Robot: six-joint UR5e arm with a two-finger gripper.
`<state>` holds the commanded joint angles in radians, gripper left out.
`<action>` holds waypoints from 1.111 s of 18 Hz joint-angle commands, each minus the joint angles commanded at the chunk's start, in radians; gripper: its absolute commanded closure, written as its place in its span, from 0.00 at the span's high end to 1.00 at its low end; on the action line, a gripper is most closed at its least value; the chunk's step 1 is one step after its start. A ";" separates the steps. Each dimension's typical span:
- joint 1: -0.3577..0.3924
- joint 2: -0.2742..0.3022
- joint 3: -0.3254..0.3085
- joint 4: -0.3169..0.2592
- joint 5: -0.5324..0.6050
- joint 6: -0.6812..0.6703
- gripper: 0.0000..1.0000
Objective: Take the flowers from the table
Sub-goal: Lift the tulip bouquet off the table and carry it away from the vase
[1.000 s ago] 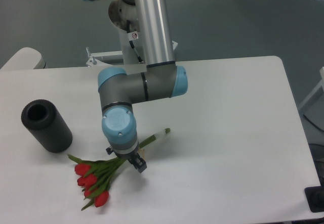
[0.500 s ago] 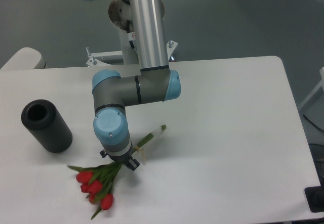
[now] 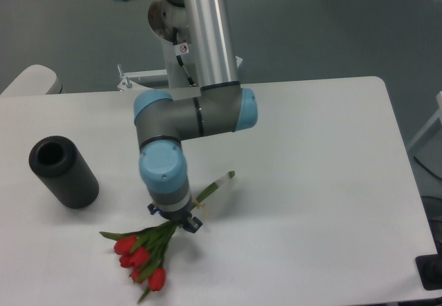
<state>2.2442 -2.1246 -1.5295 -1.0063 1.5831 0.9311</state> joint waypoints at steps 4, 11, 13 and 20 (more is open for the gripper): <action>0.049 0.005 0.040 -0.038 0.000 0.009 0.00; 0.129 -0.026 0.103 -0.061 -0.005 0.149 0.00; 0.146 -0.037 0.124 -0.067 -0.005 0.173 0.00; 0.152 -0.066 0.186 -0.152 0.000 0.204 0.02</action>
<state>2.3961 -2.1905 -1.3438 -1.1581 1.5831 1.1351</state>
